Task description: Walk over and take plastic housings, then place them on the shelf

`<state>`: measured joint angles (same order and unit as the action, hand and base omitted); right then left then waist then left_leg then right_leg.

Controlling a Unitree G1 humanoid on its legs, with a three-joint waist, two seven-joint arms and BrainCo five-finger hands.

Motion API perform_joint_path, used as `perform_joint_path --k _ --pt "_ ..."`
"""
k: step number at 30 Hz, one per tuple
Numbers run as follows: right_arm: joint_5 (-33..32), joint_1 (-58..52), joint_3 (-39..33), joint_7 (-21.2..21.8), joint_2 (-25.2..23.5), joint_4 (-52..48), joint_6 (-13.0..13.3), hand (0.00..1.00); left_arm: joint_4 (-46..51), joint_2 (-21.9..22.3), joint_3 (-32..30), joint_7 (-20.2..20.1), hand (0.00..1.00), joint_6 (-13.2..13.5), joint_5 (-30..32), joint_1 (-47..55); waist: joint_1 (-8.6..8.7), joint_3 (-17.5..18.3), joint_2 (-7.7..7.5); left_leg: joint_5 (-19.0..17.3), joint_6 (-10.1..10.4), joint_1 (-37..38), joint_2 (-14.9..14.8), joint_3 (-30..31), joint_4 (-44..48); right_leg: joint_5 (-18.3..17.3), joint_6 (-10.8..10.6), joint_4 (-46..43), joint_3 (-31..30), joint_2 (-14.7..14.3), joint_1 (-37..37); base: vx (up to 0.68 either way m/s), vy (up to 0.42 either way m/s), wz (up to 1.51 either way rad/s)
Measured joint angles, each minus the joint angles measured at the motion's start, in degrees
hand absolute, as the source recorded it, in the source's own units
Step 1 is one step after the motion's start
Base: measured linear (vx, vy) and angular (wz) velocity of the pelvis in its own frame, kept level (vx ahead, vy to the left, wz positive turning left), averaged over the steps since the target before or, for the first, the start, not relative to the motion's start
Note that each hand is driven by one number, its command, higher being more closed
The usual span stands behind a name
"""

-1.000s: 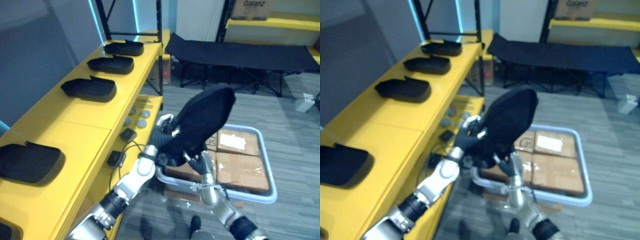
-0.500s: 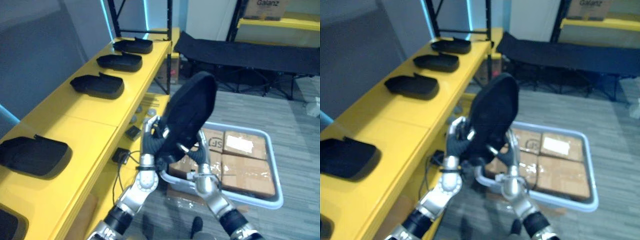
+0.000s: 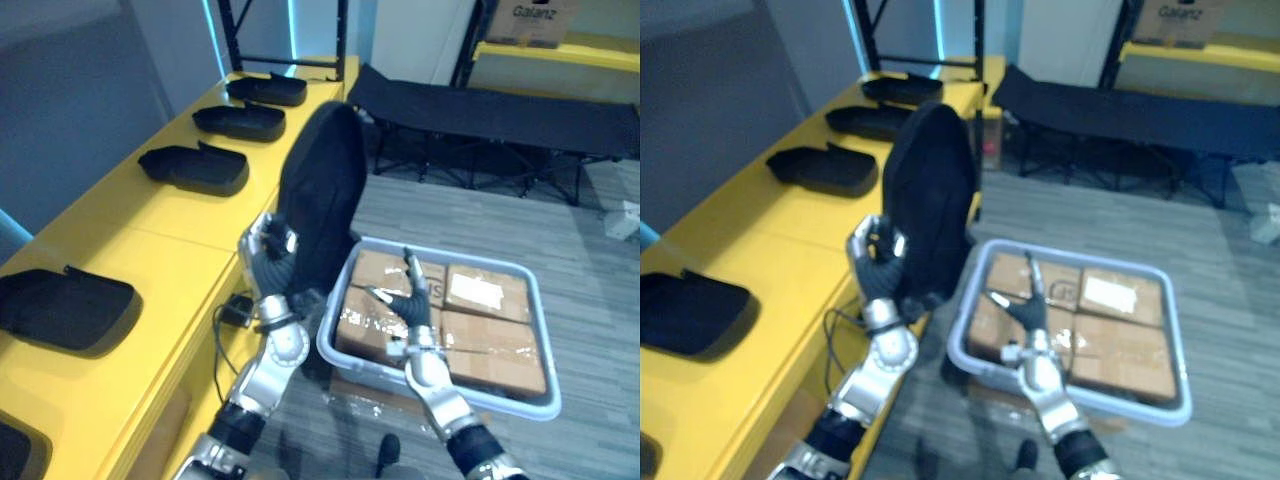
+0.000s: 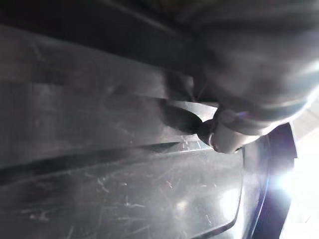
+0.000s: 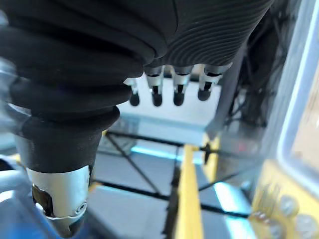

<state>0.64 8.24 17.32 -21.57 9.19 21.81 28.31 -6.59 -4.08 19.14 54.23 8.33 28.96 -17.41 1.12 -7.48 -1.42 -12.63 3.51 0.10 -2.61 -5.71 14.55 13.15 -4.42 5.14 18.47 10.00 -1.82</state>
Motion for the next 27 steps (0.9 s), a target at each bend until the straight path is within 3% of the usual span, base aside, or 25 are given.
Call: perform_joint_path --k 6,10,14,18,23,27 --pt "-4.6 -2.18 -0.82 4.21 0.2 -3.94 3.46 0.0 -0.17 -0.08 0.01 0.64 1.0 -4.82 0.62 -1.72 0.91 -0.03 -0.21 -0.01 0.01 0.52 -0.05 -1.11 -0.22 0.02 0.06 0.01 -1.31 -0.06 -0.31 -0.01 0.002 -0.09" --pt "-5.59 -4.46 -3.29 2.76 0.19 -6.07 3.51 0.0 -2.56 0.06 -0.14 1.39 1.0 -4.45 -4.44 -1.97 1.45 -0.05 -0.33 -0.02 0.01 0.8 -0.05 -1.49 -0.5 0.0 0.08 0.01 -1.4 -0.06 -0.36 0.0 0.003 -0.05" --pt "-7.09 -6.57 -6.38 -0.31 -0.13 -7.58 3.0 0.0 -3.75 0.11 -1.1 3.75 1.0 1.35 -7.7 -1.52 1.4 -0.06 -0.37 0.01 0.01 0.89 -0.05 -1.71 -0.94 0.01 0.06 0.01 -1.5 -0.08 -0.6 0.0 0.0 -0.01" --pt "-7.49 -7.21 -9.31 -0.41 -0.68 -9.11 3.0 0.0 -1.02 0.18 -3.94 2.0 1.0 6.85 -10.58 0.74 1.39 -0.03 -0.41 0.03 -0.02 0.92 0.06 -1.51 -1.07 0.12 -0.04 0.0 -1.44 -0.03 -0.56 0.01 0.002 0.01" --pt "-10.92 -6.85 -11.67 2.94 -0.81 -13.01 3.04 0.0 7.89 0.1 -11.63 -3.24 1.0 8.52 -15.18 8.04 0.46 -0.03 -0.4 0.03 -0.04 0.63 0.12 -0.58 -0.96 0.06 -0.01 0.0 -0.44 -0.02 -0.11 0.0 0.0 0.11" --pt "-12.38 -6.23 -12.85 4.27 -0.81 -14.49 3.0 0.0 17.14 -0.15 -20.89 -7.77 1.0 9.27 -18.81 14.36 -2.23 0.03 -0.41 0.43 -0.09 -1.31 0.46 3.12 -0.09 -0.53 0.12 0.01 3.51 0.18 0.75 -0.01 -0.024 0.46"
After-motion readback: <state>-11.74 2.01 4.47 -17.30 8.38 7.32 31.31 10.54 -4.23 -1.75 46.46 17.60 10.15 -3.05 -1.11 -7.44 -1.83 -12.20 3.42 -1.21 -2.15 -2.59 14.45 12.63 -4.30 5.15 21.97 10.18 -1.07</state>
